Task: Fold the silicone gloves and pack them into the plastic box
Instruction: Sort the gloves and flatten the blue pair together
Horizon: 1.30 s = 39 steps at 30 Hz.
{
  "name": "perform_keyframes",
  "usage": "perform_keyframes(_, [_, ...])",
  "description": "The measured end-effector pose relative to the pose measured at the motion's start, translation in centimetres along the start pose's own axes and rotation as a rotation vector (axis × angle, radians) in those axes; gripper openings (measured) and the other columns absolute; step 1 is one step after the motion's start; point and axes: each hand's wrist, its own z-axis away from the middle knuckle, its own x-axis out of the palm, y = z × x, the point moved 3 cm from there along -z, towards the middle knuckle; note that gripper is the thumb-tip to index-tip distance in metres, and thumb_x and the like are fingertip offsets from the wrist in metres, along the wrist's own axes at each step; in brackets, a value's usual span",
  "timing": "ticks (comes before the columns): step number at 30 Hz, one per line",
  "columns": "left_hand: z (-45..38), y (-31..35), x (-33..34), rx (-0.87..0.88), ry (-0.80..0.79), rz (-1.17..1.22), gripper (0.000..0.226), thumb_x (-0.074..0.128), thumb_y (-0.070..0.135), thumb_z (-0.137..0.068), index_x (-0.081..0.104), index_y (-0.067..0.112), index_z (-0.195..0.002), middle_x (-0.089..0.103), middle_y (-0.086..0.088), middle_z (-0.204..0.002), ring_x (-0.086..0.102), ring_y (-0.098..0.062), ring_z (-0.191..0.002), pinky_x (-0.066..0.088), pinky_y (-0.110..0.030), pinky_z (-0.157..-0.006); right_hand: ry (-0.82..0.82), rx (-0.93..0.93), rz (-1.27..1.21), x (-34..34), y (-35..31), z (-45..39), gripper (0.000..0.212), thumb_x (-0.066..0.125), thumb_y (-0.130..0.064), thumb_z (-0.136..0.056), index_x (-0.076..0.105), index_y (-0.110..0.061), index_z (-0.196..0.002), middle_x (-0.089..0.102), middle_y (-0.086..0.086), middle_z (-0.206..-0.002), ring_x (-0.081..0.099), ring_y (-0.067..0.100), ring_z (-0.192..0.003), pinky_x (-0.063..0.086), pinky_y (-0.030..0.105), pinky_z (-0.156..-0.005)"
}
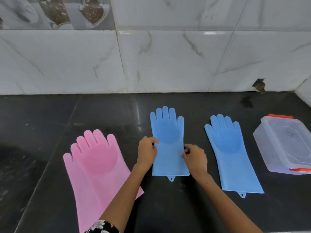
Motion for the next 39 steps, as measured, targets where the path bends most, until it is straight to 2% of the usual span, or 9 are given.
perform_keyframes(3, [0.5, 0.0, 0.5, -0.013, 0.021, 0.005, 0.019, 0.064, -0.008, -0.081, 0.071, 0.005, -0.093, 0.062, -0.011, -0.099, 0.059, -0.013, -0.075, 0.039, -0.005, -0.066, -0.018, -0.026, -0.086, -0.3, 0.6, 0.3, 0.030, 0.065, -0.008, -0.084, 0.066, -0.016, -0.112, 0.062, -0.001, -0.090, 0.056, 0.013, -0.075, 0.045, 0.024, -0.069])
perform_keyframes(6, [1.5, 0.2, 0.9, -0.021, 0.032, 0.009, 0.020, 0.064, -0.010, -0.081, 0.070, 0.003, -0.094, 0.062, -0.013, -0.098, 0.059, -0.014, -0.076, 0.044, -0.013, -0.072, -0.026, -0.066, -0.091, -0.8, 1.5, 0.8, 0.041, 0.066, -0.007, -0.084, 0.061, -0.016, -0.124, 0.061, 0.000, -0.093, 0.056, 0.011, -0.077, 0.048, 0.023, -0.076])
perform_keyframes(12, [3.9, 0.6, 1.8, -0.035, 0.045, 0.023, 0.023, 0.069, -0.006, -0.079, 0.071, 0.004, -0.101, 0.063, -0.009, -0.103, 0.060, -0.013, -0.081, 0.049, -0.018, -0.081, -0.049, -0.139, -0.036, -0.9, 3.4, 2.9, 0.038, 0.064, -0.011, -0.087, 0.061, -0.017, -0.124, 0.057, -0.002, -0.094, 0.058, 0.012, -0.077, 0.051, 0.023, -0.074])
perform_keyframes(16, [4.7, 0.7, 2.0, -0.068, 0.083, 0.030, 0.022, 0.069, -0.005, -0.080, 0.070, 0.003, -0.100, 0.064, -0.011, -0.103, 0.060, -0.014, -0.083, 0.049, -0.017, -0.078, -0.049, -0.173, -0.021, -1.1, 3.8, 3.6, 0.038, 0.062, -0.012, -0.089, 0.059, -0.017, -0.127, 0.059, 0.000, -0.099, 0.060, 0.013, -0.081, 0.051, 0.023, -0.076])
perform_keyframes(20, [5.3, 0.6, 2.1, -0.088, 0.105, 0.045, 0.020, 0.068, -0.005, -0.080, 0.070, 0.003, -0.098, 0.065, -0.010, -0.103, 0.058, -0.011, -0.081, 0.043, -0.007, -0.068, -0.038, -0.163, -0.039, -1.3, 3.8, 3.6, 0.038, 0.063, -0.012, -0.088, 0.060, -0.016, -0.126, 0.061, 0.001, -0.100, 0.061, 0.014, -0.083, 0.049, 0.020, -0.076])
perform_keyframes(24, [5.6, 0.7, 1.9, -0.082, 0.112, 0.061, 0.022, 0.070, -0.007, -0.078, 0.071, 0.003, -0.097, 0.066, -0.008, -0.100, 0.057, -0.007, -0.076, 0.042, -0.004, -0.062, -0.031, -0.166, -0.031, -1.3, 3.9, 3.8, 0.038, 0.063, -0.013, -0.088, 0.060, -0.016, -0.126, 0.061, 0.001, -0.102, 0.061, 0.014, -0.084, 0.047, 0.019, -0.076])
perform_keyframes(29, [5.6, 0.5, 1.9, -0.089, 0.122, 0.075, 0.021, 0.071, -0.005, -0.077, 0.071, 0.003, -0.096, 0.066, -0.008, -0.100, 0.058, -0.008, -0.076, 0.042, -0.005, -0.063, -0.030, -0.159, -0.025, -1.2, 3.9, 3.7, 0.038, 0.064, -0.014, -0.087, 0.061, -0.016, -0.125, 0.060, 0.000, -0.098, 0.058, 0.011, -0.079, 0.046, 0.019, -0.074])
perform_keyframes(39, [5.7, 0.2, 2.0, -0.115, 0.111, 0.071, 0.021, 0.071, -0.004, -0.077, 0.071, 0.003, -0.097, 0.065, -0.009, -0.101, 0.058, -0.010, -0.078, 0.041, -0.005, -0.063, -0.031, -0.134, -0.027, -1.1, 4.0, 4.0, 0.038, 0.064, -0.015, -0.088, 0.060, -0.017, -0.126, 0.061, 0.000, -0.102, 0.060, 0.012, -0.084, 0.048, 0.021, -0.079])
